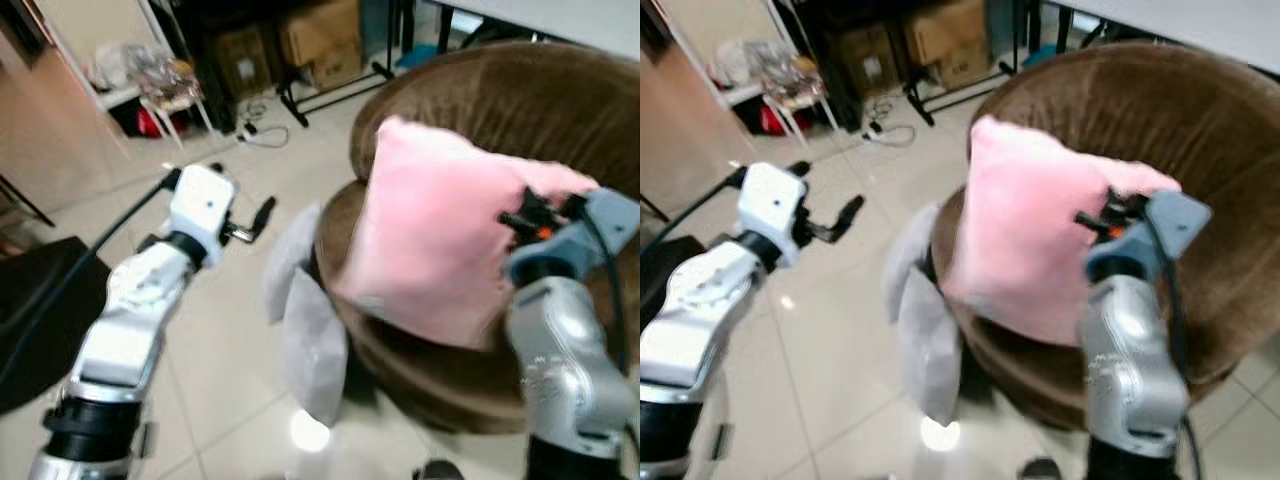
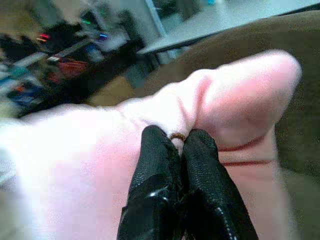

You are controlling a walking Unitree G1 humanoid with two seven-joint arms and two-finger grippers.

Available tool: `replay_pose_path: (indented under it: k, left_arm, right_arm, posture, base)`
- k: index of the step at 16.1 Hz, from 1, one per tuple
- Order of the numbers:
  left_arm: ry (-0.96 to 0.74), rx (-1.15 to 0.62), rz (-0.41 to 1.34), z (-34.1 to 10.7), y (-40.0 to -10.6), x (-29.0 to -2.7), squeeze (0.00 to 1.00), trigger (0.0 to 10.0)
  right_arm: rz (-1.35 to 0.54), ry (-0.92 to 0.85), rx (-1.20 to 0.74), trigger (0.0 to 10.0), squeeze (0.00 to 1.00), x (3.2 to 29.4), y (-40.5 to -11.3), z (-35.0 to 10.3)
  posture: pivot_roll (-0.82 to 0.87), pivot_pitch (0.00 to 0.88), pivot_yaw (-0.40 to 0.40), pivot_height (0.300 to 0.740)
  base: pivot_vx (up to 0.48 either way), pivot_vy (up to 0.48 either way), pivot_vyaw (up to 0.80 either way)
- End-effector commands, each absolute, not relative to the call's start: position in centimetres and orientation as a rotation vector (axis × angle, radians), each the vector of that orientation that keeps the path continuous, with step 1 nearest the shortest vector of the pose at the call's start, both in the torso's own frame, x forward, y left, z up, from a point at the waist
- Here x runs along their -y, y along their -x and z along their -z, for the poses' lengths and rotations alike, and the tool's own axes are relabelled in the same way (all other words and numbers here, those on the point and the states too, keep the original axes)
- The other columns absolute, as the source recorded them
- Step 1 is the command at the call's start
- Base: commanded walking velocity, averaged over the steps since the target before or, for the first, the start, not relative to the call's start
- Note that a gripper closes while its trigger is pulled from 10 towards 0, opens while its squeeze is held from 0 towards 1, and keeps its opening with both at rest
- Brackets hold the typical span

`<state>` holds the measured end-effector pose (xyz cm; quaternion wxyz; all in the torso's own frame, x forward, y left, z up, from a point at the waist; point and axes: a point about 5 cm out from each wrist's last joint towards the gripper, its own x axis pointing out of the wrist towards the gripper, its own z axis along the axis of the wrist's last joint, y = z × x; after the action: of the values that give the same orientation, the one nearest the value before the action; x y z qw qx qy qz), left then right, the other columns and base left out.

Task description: Move the pillow to the sofa from floor

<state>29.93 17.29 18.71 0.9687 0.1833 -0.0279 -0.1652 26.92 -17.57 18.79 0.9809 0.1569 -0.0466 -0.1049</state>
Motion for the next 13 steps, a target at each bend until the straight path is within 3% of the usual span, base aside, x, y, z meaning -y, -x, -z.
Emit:
replay_pose_path:
  k: [1, 3, 8, 13]
  left_arm:
    - [-0.374, 0.047, 0.298, -18.7, -30.2, -18.4, 0.00, 10.0]
    - [-0.373, 0.059, 0.280, -19.0, -30.4, -18.8, 0.00, 10.0]
    - [-0.357, 0.068, 0.267, -18.7, -29.0, -19.0, 0.00, 10.0]
    - [-0.354, 0.076, 0.278, -18.7, -28.5, -18.9, 0.00, 10.0]
  right_arm:
    - [0.168, -0.258, 0.084, 10.0, 0.00, 16.5, -27.1, -19.0]
    - [0.144, -0.238, 0.035, 10.0, 0.00, 16.0, -27.5, -18.3]
    - [0.048, -0.278, 0.007, 10.0, 0.00, 14.2, -27.6, -17.8]
    - [0.037, -0.268, -0.007, 10.0, 0.00, 13.9, -26.9, -17.1]
  posture:
    - [-0.20, 0.000, 0.191, 0.740]
    - [-0.18, 0.000, 0.162, 0.740]
    - [-0.13, 0.000, 0.101, 0.740]
    - [-0.12, 0.000, 0.106, 0.740]
  base:
    - [0.000, 0.000, 0.00]
    - [0.000, 0.000, 0.00]
    - [0.000, 0.000, -0.79]
    - [0.000, 0.000, -0.79]
